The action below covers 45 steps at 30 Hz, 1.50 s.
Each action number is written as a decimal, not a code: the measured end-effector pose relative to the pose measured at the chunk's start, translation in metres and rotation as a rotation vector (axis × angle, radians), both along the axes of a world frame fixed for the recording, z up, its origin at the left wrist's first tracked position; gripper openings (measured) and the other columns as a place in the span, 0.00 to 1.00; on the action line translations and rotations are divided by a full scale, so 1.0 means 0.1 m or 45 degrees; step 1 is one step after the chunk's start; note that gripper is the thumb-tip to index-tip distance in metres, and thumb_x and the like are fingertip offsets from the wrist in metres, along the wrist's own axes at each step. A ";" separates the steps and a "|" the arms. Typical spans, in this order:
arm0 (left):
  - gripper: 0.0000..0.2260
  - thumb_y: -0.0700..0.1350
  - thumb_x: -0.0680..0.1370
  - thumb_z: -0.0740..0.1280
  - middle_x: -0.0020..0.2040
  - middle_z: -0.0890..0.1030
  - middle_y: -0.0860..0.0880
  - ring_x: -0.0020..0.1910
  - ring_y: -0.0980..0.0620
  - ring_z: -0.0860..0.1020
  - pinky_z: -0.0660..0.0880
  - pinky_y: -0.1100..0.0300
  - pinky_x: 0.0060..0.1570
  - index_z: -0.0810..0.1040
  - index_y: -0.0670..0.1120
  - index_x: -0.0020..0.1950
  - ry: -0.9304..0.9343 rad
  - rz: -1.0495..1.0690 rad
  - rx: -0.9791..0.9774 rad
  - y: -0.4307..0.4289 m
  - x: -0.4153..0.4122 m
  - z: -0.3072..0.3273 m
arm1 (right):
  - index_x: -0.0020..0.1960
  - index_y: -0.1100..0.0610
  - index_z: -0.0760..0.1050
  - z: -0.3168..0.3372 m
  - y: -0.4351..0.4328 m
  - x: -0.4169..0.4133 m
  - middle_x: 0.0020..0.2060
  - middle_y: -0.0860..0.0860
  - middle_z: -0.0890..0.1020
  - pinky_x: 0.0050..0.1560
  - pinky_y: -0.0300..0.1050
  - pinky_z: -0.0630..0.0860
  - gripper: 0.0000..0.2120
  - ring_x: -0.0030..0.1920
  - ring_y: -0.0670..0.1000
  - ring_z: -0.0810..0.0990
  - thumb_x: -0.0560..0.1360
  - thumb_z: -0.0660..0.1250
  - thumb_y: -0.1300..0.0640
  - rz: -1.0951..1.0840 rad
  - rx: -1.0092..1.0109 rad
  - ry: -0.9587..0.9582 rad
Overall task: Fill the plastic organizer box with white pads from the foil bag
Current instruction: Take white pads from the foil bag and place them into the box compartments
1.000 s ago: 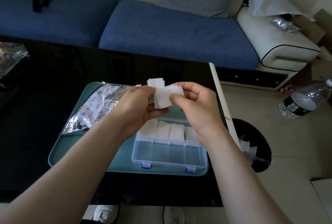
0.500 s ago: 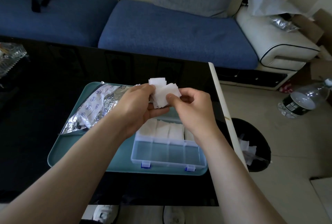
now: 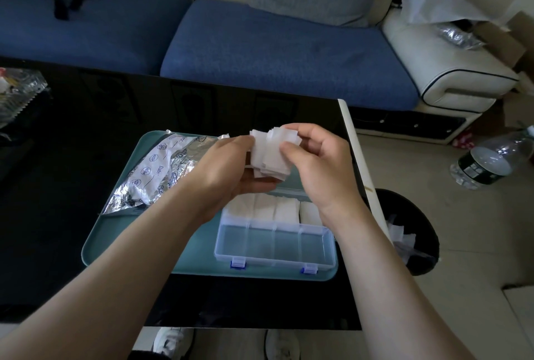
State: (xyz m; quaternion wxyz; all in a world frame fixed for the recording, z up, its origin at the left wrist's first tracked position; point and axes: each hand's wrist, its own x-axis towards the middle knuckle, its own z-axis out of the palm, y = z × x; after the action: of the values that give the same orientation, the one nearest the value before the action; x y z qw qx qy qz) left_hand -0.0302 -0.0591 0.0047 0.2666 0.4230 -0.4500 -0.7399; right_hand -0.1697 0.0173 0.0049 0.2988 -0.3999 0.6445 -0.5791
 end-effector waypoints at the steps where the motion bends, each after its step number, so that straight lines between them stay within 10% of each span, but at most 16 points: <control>1: 0.16 0.47 0.88 0.56 0.54 0.86 0.36 0.51 0.37 0.87 0.85 0.45 0.49 0.81 0.40 0.62 0.019 -0.029 0.041 0.00 -0.01 0.00 | 0.58 0.50 0.84 0.00 0.00 0.01 0.48 0.47 0.88 0.43 0.32 0.79 0.12 0.49 0.43 0.86 0.79 0.72 0.63 0.000 -0.006 0.013; 8: 0.16 0.46 0.86 0.57 0.53 0.87 0.38 0.48 0.40 0.87 0.85 0.44 0.53 0.81 0.39 0.61 -0.029 -0.169 0.027 0.01 -0.02 0.01 | 0.63 0.47 0.82 -0.13 -0.03 0.01 0.56 0.45 0.84 0.52 0.39 0.83 0.15 0.56 0.44 0.83 0.78 0.76 0.57 0.026 0.006 0.331; 17: 0.12 0.39 0.85 0.61 0.55 0.87 0.37 0.56 0.39 0.86 0.83 0.46 0.58 0.82 0.40 0.62 -0.073 -0.197 -0.102 -0.02 0.03 -0.07 | 0.82 0.47 0.62 -0.15 0.03 0.13 0.68 0.44 0.75 0.64 0.44 0.77 0.44 0.66 0.46 0.76 0.71 0.79 0.51 0.177 0.232 0.634; 24: 0.15 0.42 0.84 0.63 0.63 0.83 0.33 0.53 0.40 0.83 0.81 0.44 0.59 0.77 0.36 0.68 -0.007 0.080 0.072 -0.10 -0.01 -0.07 | 0.49 0.46 0.86 -0.07 -0.03 0.13 0.41 0.41 0.87 0.44 0.36 0.77 0.05 0.43 0.38 0.84 0.78 0.75 0.56 0.090 0.415 0.124; 29: 0.16 0.42 0.86 0.59 0.65 0.81 0.31 0.54 0.39 0.82 0.82 0.43 0.58 0.76 0.32 0.67 0.156 0.087 0.195 -0.12 0.00 -0.05 | 0.51 0.54 0.87 -0.05 -0.04 0.15 0.39 0.46 0.88 0.37 0.30 0.76 0.05 0.39 0.40 0.85 0.81 0.72 0.60 0.159 0.357 -0.092; 34: 0.14 0.44 0.88 0.57 0.60 0.86 0.43 0.64 0.41 0.83 0.77 0.42 0.68 0.76 0.42 0.69 0.257 0.088 0.208 -0.11 0.02 -0.03 | 0.52 0.50 0.85 -0.09 -0.03 0.14 0.39 0.48 0.87 0.43 0.44 0.81 0.05 0.36 0.43 0.81 0.83 0.70 0.55 0.166 0.352 0.009; 45: 0.12 0.39 0.87 0.58 0.56 0.87 0.40 0.52 0.43 0.88 0.85 0.47 0.52 0.75 0.40 0.69 0.249 0.361 0.230 -0.17 0.03 -0.08 | 0.40 0.53 0.85 0.01 0.00 0.08 0.33 0.48 0.84 0.34 0.40 0.73 0.09 0.33 0.44 0.80 0.78 0.71 0.59 -0.228 0.310 -0.053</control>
State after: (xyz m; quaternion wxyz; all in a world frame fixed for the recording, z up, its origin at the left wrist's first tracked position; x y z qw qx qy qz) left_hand -0.0276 -0.0766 -0.0036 0.3716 0.4305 -0.2895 -0.7699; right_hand -0.1622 0.0169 0.0059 0.3055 -0.2895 0.7366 -0.5294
